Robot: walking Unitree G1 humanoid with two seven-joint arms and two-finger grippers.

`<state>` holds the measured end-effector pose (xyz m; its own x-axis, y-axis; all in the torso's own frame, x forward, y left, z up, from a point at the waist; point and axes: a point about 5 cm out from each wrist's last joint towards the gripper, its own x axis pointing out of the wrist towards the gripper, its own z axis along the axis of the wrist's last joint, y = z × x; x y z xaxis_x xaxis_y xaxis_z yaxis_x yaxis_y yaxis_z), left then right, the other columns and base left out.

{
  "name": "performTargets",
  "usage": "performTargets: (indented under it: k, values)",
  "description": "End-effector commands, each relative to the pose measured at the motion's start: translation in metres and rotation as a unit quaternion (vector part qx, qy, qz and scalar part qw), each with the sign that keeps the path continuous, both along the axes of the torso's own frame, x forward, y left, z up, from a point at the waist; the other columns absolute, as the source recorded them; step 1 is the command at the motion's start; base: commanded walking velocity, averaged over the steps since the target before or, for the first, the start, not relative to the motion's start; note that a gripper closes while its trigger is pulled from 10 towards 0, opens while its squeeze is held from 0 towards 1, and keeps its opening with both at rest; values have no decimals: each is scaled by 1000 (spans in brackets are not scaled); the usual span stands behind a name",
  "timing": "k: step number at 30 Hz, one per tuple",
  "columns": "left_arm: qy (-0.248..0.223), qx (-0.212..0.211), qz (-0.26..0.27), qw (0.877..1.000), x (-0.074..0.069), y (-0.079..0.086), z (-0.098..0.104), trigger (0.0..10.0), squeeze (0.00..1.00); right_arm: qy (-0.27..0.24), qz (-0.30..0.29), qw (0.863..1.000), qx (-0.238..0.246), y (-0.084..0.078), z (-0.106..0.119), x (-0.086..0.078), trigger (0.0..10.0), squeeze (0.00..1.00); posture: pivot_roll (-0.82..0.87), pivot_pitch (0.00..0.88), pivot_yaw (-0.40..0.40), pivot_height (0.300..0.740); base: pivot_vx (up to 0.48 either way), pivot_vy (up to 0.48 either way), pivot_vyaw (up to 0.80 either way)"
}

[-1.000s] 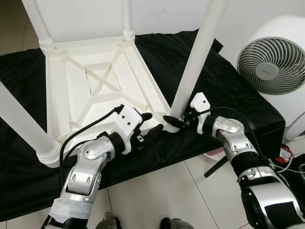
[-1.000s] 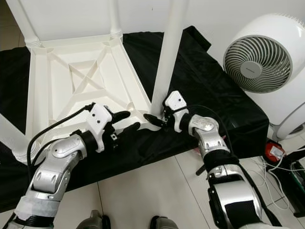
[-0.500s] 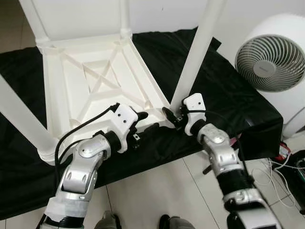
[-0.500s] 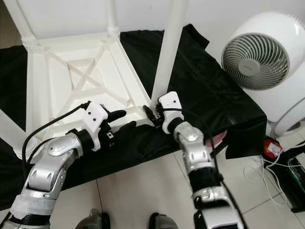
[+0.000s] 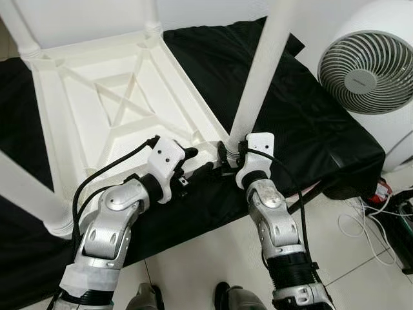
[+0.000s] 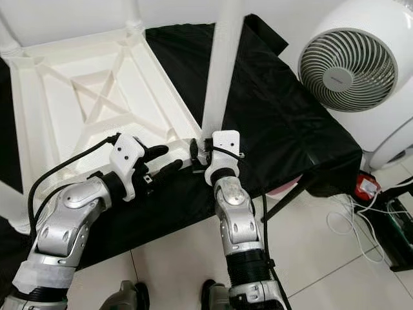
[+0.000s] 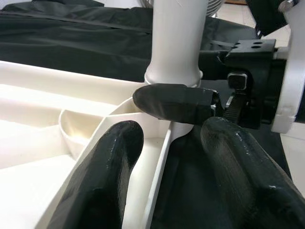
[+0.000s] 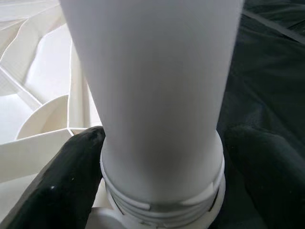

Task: Building children table

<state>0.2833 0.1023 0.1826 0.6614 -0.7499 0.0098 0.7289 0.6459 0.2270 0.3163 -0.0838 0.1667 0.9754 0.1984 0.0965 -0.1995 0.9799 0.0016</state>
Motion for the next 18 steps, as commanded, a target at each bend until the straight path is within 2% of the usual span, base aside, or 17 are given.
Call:
performTargets:
  k: [1,3,4,5,7,8,9,11,12,14,18]
  values:
    - [1,-3,22,1000,2,1,-1,10000,0,19,8,1000,-10,-3,-7,-2,10000,1000,-21,214,-5,740,0,0,0]
    - [0,-3,21,1000,3,1,0,10000,0,19,21,999,-14,-3,-6,-1,10000,1000,-24,213,-6,740,0,0,0]
    - [-1,-3,20,1000,4,1,1,10000,0,5,60,998,-28,-4,-1,-1,10000,0,-31,211,-8,740,0,0,0]
    - [-3,-3,19,1000,4,1,1,10000,0,-5,104,994,-39,-7,3,1,10000,0,-38,201,-8,740,0,0,0]
    - [-3,-3,19,1000,4,1,1,10000,0,-5,104,994,-39,-7,3,1,10000,0,-38,201,-8,740,0,0,0]
    - [-3,-3,18,1000,4,0,1,10000,0,-9,130,990,-46,-10,6,1,10000,0,-38,201,-8,740,0,0,0]
    - [-3,-3,18,1000,4,0,1,10000,0,-9,130,990,-46,-10,6,1,10000,0,-38,201,-8,740,0,0,0]
    - [-3,-4,15,1000,3,-3,0,10000,0,-21,180,979,-90,-30,13,7,10000,0,-38,182,-21,740,0,0,0]
    - [-3,-4,15,1000,3,-3,0,10000,0,-21,180,979,-90,-30,13,7,10000,0,-38,182,-21,740,0,0,0]
    - [-4,-4,11,1000,1,-5,-1,10000,0,-25,233,964,-124,-51,23,14,10000,0,-32,171,-25,740,0,0,0]
    - [-5,-1,8,1000,-1,-4,-1,10000,0,-15,284,951,-125,-65,33,19,10000,0,-22,159,-30,740,0,0,0]
